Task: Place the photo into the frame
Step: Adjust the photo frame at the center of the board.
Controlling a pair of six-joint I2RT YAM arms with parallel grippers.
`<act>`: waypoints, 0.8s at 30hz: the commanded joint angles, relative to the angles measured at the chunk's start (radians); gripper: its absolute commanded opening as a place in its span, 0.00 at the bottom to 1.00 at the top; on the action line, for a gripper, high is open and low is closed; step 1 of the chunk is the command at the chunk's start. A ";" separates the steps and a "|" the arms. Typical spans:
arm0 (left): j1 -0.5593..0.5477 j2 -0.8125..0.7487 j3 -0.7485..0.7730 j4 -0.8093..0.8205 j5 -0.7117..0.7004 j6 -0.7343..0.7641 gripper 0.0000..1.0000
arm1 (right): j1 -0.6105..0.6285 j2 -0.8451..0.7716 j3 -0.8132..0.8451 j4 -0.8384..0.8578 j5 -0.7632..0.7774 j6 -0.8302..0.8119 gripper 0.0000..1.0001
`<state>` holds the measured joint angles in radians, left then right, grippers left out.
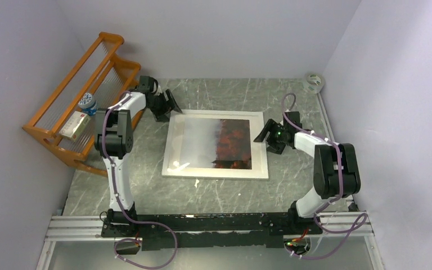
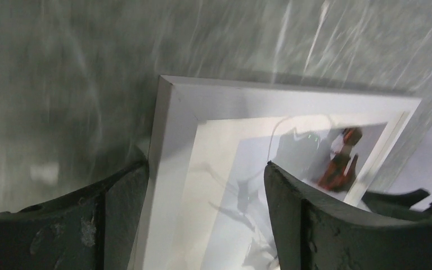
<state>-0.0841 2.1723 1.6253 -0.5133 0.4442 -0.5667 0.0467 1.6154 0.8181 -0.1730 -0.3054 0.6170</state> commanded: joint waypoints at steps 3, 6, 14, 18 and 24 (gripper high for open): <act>-0.067 0.163 0.180 0.006 0.079 0.040 0.78 | 0.131 -0.031 -0.071 -0.066 -0.245 0.031 0.75; -0.082 0.202 0.209 0.016 0.083 0.059 0.78 | 0.199 -0.065 -0.089 -0.078 -0.256 0.012 0.75; -0.069 0.148 0.275 -0.161 -0.237 0.097 0.85 | 0.233 -0.213 -0.004 -0.324 0.346 0.149 0.75; -0.048 0.070 0.288 -0.222 -0.329 0.124 0.89 | 0.234 -0.216 0.125 -0.329 0.430 0.124 0.76; -0.037 -0.083 0.208 -0.294 -0.311 0.125 0.90 | 0.233 -0.096 0.309 -0.239 0.385 -0.003 0.76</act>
<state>-0.1329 2.2551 1.8820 -0.7090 0.1715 -0.4553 0.2794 1.4479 1.0080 -0.4839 0.0612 0.7010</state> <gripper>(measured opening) 0.900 0.759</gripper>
